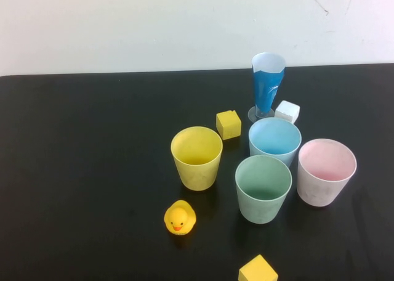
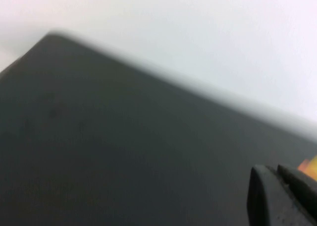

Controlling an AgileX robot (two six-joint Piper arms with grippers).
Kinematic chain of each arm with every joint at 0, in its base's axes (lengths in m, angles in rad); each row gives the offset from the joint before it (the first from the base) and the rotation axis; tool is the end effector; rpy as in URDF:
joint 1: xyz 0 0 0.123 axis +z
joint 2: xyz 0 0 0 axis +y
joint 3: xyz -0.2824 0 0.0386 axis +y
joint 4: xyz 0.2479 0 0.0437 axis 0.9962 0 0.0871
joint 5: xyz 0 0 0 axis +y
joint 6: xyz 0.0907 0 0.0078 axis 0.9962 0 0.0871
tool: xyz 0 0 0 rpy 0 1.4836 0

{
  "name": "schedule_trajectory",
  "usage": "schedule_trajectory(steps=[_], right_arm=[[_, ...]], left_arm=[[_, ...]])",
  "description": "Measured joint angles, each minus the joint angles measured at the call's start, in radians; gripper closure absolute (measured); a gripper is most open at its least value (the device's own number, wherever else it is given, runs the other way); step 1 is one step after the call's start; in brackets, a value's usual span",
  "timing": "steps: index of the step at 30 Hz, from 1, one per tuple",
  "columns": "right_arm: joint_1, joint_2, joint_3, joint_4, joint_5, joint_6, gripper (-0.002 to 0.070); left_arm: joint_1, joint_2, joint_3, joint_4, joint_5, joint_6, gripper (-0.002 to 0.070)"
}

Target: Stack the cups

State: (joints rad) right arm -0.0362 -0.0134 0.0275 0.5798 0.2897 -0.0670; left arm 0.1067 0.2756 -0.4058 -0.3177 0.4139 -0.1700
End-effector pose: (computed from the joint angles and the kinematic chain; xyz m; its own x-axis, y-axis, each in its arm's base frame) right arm 0.0547 0.0123 0.1826 -0.2061 0.4756 -0.8552 -0.0236 0.8713 0.4902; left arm 0.0686 -0.0042 0.2964 -0.1652 -0.4628 -0.8709 -0.0630 0.8862 -0.4590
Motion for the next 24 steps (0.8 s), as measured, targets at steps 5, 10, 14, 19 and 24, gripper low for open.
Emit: schedule_trajectory(steps=[5, 10, 14, 19, 24], right_arm=[[0.000, 0.000, 0.000, 0.000, 0.000, -0.004, 0.0666], [0.000, 0.000, 0.000, 0.000, 0.000, -0.004, 0.0666], [0.000, 0.000, 0.000, 0.000, 0.002, -0.004, 0.0666], [0.000, 0.000, 0.000, 0.000, 0.001, -0.004, 0.0666], [0.000, 0.000, 0.000, 0.000, 0.004, -0.004, 0.0666]], left_arm=[[0.000, 0.321, -0.322, 0.077, 0.283, 0.231, 0.0677], [-0.016, 0.603, -0.615, 0.081, 0.461, 0.330, 0.0677], [-0.115, 0.785, -0.776, 0.074, 0.547, 0.405, 0.0677], [-0.315, 0.994, -0.900, 0.111, 0.592, 0.431, 0.0631], [-0.439, 1.201, -1.034, 0.157, 0.619, 0.415, 0.0376]])
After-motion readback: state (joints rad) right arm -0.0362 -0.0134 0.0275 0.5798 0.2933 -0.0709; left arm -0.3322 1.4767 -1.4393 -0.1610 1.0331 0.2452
